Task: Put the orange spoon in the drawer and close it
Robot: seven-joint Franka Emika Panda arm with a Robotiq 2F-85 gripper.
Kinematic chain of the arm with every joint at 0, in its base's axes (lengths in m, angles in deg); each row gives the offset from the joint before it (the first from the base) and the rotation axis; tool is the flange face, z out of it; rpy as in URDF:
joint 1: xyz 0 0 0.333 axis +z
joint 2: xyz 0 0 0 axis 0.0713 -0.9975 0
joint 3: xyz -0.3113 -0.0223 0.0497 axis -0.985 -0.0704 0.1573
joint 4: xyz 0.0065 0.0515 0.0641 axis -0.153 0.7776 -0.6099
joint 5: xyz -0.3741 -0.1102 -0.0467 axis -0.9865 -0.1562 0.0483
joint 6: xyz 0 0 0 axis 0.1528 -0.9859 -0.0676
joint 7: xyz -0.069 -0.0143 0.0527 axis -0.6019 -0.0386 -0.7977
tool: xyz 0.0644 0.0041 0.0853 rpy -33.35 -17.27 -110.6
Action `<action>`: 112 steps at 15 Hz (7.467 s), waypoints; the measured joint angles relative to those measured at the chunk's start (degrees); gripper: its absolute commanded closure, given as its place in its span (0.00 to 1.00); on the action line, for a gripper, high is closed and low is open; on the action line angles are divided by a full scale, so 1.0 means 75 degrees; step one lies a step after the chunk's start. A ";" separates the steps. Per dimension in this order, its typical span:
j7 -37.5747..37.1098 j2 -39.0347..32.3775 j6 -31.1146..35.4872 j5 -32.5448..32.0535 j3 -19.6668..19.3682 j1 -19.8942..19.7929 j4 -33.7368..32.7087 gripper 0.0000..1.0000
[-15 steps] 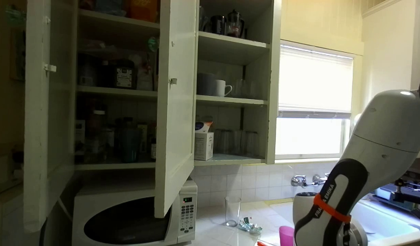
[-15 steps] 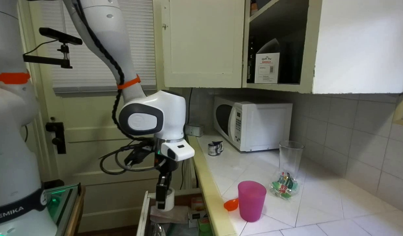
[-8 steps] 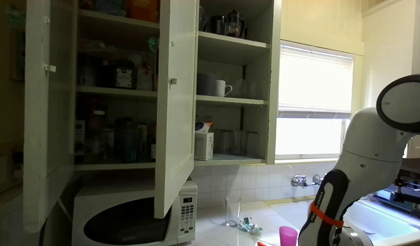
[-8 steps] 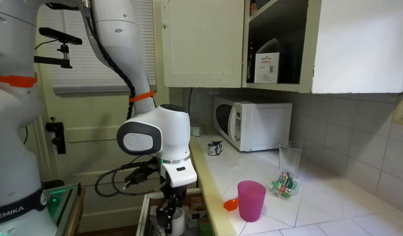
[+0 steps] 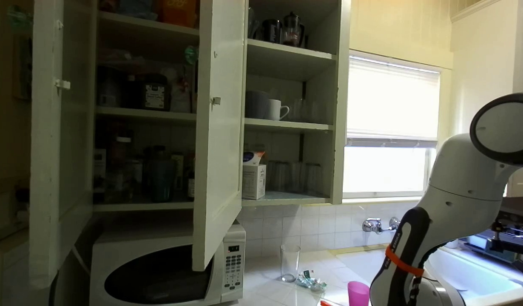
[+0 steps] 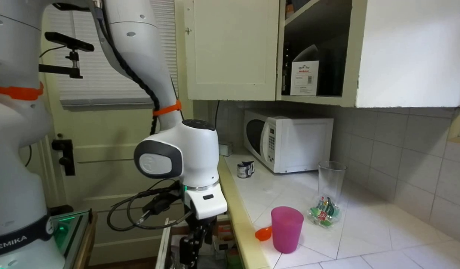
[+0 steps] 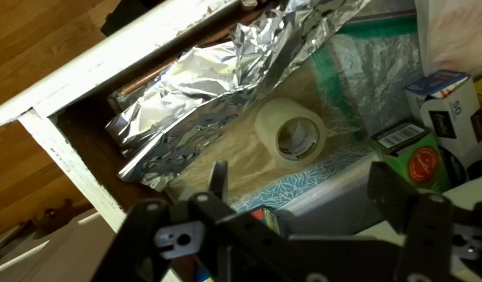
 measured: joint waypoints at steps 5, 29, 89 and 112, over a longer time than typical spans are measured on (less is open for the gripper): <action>0.1171 0.0572 -0.0237 0.0088 0.0187 -0.0038 -0.0123 0.00; 0.2586 0.3156 -0.3197 -0.2231 -0.0443 0.0858 -0.1113 0.00; 0.3564 -0.0482 -0.4961 -0.2874 -0.0051 0.0125 -0.4479 0.96; 1.2246 0.0510 -0.4082 -0.2841 -0.0847 -0.0454 -0.2512 0.82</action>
